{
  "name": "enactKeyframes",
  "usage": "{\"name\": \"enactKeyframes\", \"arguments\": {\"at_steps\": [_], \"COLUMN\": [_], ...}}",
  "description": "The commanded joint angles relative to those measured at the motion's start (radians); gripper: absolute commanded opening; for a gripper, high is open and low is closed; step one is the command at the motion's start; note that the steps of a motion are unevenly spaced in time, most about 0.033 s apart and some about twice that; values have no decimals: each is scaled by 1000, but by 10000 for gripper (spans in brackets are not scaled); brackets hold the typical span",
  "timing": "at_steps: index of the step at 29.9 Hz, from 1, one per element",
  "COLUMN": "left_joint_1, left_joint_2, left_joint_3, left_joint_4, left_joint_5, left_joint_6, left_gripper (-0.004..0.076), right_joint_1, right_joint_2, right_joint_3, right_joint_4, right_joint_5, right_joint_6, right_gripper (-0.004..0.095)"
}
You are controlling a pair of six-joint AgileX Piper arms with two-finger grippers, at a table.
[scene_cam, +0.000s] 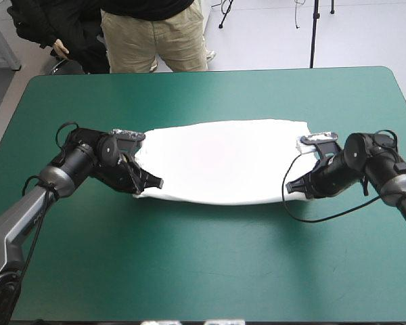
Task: Fold the cloth
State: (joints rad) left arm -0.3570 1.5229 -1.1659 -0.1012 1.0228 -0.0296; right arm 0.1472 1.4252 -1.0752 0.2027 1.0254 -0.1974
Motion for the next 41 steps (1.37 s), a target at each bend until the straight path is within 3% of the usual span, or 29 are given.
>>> {"name": "enactKeyframes", "arguments": {"at_steps": [1,13,16,21,23,34,41], "left_joint_1": [-3,-3,-3,-3,-3,-1,-1], "left_joint_2": [-70,-120,-120,-126,-145,-342,-347], "left_joint_3": [65,222,222,222,215,25,-73], "left_joint_4": [-59,-71,-79,-98,-98,123,223], "left_joint_5": [-31,-28,-8,69,73,113,131], "left_joint_6": [10,6,39,76,76,-63,-112], "left_gripper": [-17,-2,104,415,472,470,463], "right_joint_1": [-3,-3,-3,-3,-3,-5,-5], "right_joint_2": [-57,-95,-95,-95,-100,-230,-234], "right_joint_3": [57,159,159,148,132,-169,-310], "right_joint_4": [37,53,39,43,45,-74,-91], "right_joint_5": [-5,20,24,88,123,198,207], "right_joint_6": [-21,-52,-52,-30,-30,58,85], "right_gripper": [-17,-8,96,426,473,473,473]}}
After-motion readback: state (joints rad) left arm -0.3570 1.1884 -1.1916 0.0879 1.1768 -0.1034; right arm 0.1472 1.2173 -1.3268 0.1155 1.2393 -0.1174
